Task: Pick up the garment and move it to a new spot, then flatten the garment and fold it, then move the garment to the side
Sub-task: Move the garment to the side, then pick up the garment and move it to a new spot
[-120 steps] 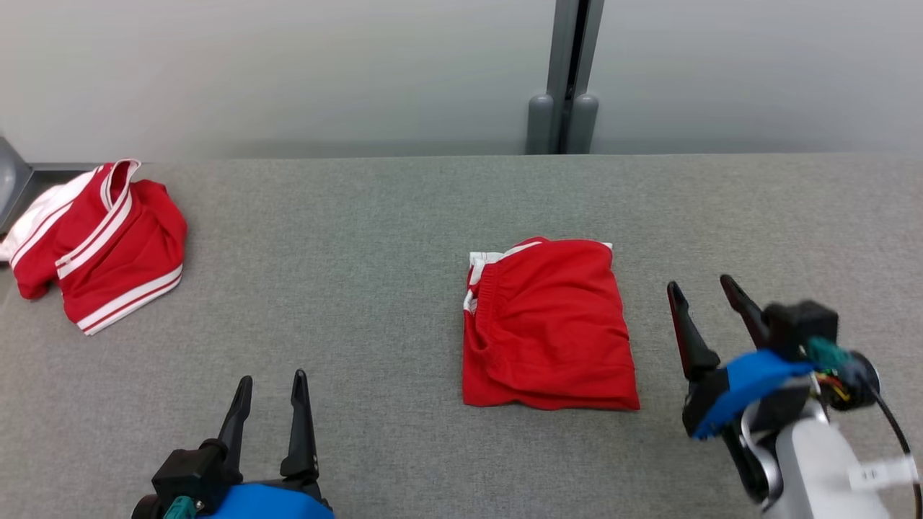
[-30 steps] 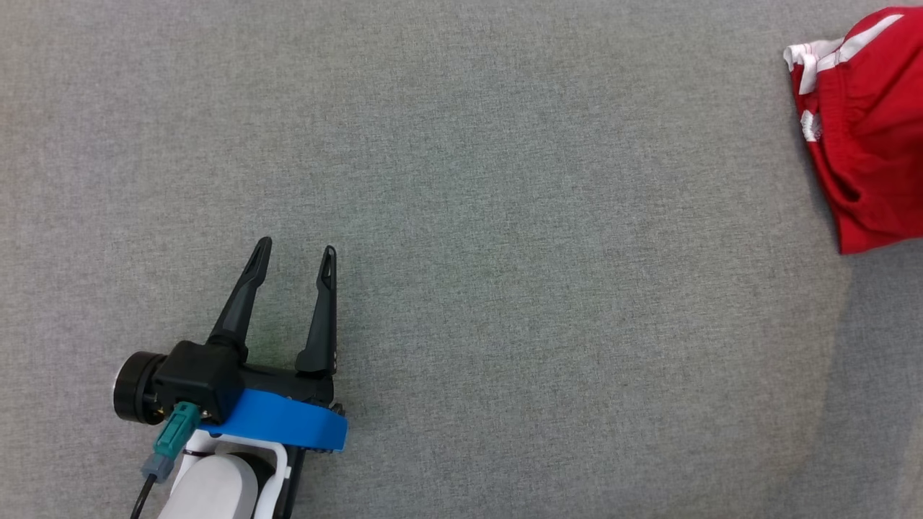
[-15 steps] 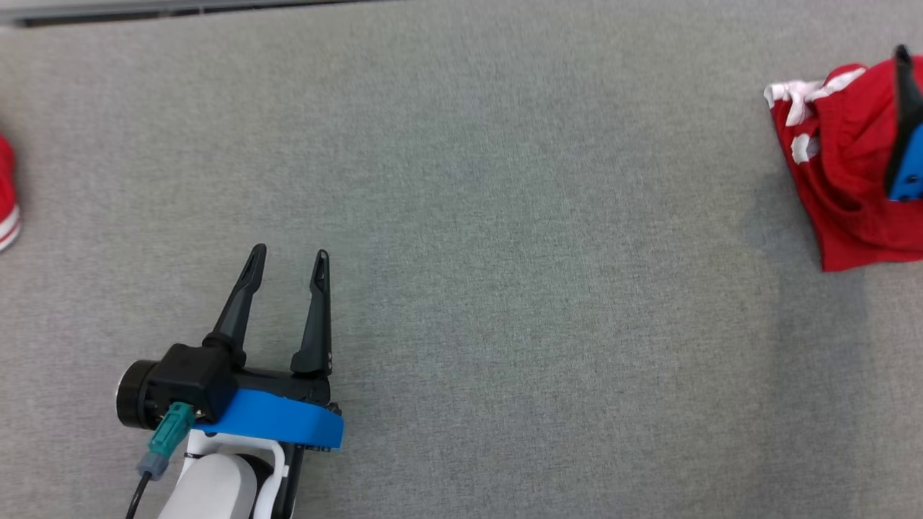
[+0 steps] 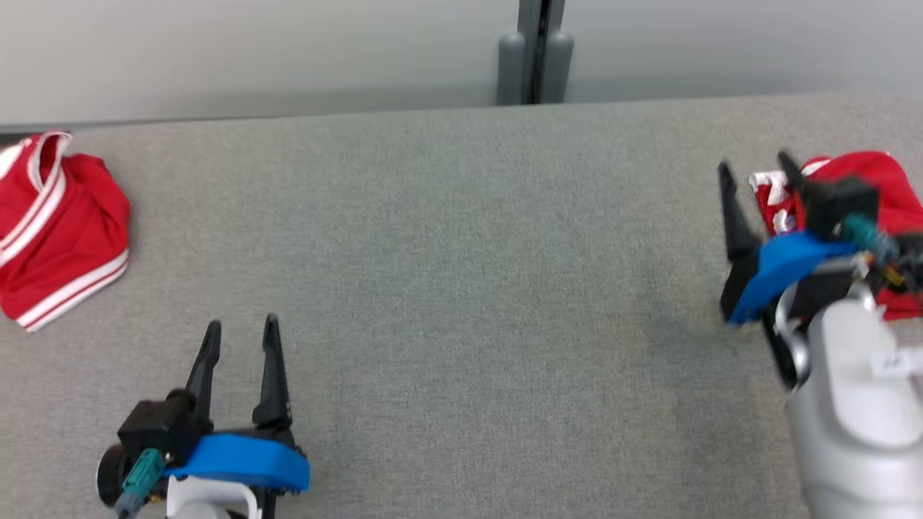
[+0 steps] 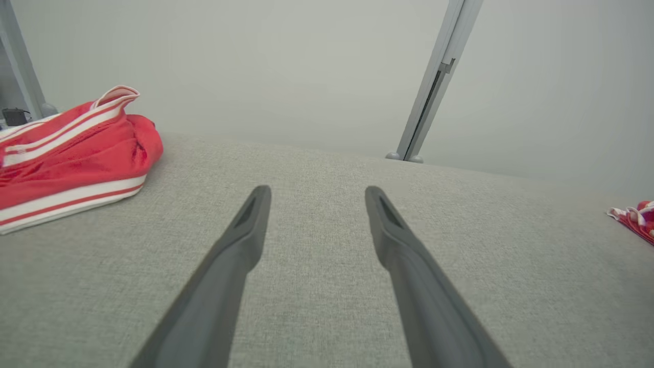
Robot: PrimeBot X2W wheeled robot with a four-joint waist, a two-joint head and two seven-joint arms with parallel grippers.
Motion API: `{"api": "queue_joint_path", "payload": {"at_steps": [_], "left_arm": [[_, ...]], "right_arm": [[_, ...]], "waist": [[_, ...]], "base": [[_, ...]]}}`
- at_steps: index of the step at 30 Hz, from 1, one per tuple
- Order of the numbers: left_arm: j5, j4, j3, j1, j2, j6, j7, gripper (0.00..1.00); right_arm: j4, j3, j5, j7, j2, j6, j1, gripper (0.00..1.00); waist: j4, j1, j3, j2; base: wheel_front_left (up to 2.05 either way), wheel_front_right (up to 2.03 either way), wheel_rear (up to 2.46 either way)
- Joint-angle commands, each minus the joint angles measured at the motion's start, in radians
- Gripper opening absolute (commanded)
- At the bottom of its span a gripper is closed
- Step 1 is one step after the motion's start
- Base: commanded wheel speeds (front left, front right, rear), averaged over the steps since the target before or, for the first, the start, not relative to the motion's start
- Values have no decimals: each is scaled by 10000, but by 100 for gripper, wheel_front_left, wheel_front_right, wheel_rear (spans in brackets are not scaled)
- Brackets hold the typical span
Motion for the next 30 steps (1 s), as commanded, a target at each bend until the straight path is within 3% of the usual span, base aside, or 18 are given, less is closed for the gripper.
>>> {"api": "queue_joint_path", "payload": {"at_steps": [1,7,16,23,30], "left_arm": [[-13,31,43,77,-14,18,-70,100],[-132,400,63,672,-103,-7,-150,100],[-132,531,-56,1161,-191,-17,-178,100],[-157,612,-118,1242,-226,-13,-194,100],[-169,677,-223,1193,-227,-37,-194,100]], "right_arm": [[-65,-46,-55,-117,69,-3,252,100],[-358,-55,-115,-917,563,-1,1897,100],[-1358,1015,1642,-1667,573,-1,3958,100],[-1719,1593,2274,-1808,575,-1,4596,100],[-1604,1606,2182,-1798,575,-1,4660,100]], "waist": [[-51,3,-119,-1],[186,3,-755,-1],[392,3,-1248,-1],[351,3,-1379,-1],[366,3,-1405,-1]], "base": [[0,0,0],[0,0,0],[0,0,0],[0,0,0],[0,0,0]]}}
